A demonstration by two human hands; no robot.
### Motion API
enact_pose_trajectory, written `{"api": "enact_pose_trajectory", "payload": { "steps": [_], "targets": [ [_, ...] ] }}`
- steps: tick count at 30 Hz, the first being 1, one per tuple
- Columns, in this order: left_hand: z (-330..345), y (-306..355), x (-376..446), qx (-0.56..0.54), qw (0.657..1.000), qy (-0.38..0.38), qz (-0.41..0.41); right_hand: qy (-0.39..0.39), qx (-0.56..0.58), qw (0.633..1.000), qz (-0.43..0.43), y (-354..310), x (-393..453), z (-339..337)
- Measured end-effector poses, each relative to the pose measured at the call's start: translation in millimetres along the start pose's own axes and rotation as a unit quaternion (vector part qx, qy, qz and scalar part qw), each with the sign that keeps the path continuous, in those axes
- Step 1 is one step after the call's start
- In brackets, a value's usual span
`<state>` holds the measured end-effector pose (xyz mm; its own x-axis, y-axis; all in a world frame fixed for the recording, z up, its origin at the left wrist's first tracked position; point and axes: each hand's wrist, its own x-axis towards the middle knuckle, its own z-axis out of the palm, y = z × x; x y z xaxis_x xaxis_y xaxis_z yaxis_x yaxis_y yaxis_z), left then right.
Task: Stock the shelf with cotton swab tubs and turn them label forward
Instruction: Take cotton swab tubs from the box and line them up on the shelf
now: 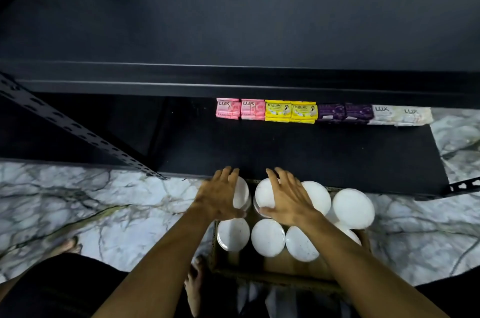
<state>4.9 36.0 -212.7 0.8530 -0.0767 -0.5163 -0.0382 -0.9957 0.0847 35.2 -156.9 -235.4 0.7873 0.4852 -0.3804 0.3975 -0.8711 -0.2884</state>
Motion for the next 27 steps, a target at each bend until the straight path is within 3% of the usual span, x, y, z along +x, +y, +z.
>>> {"api": "enact_pose_trajectory", "payload": {
  "steps": [5,10,16,27],
  "targets": [
    [19.6,-0.9,14.4,-0.012,0.999,-0.021,-0.024,-0.063,-0.017,0.998,0.014,1.0,10.4,17.8],
    [27.2,2.0,21.3,-0.004,1.0,0.003,-0.027,-0.026,-0.03,0.999,0.001,3.1,14.9,23.7],
    [25.1,3.8,21.4,-0.013,0.999,0.002,-0.032,-0.035,0.006,0.999,0.01,1.8,14.8,21.5],
    [-56.6,16.7,-49.9,-0.074,0.992,0.1,-0.017,0.03,-0.007,0.998,-0.052,-23.1,-41.9,-75.0]
  ]
}}
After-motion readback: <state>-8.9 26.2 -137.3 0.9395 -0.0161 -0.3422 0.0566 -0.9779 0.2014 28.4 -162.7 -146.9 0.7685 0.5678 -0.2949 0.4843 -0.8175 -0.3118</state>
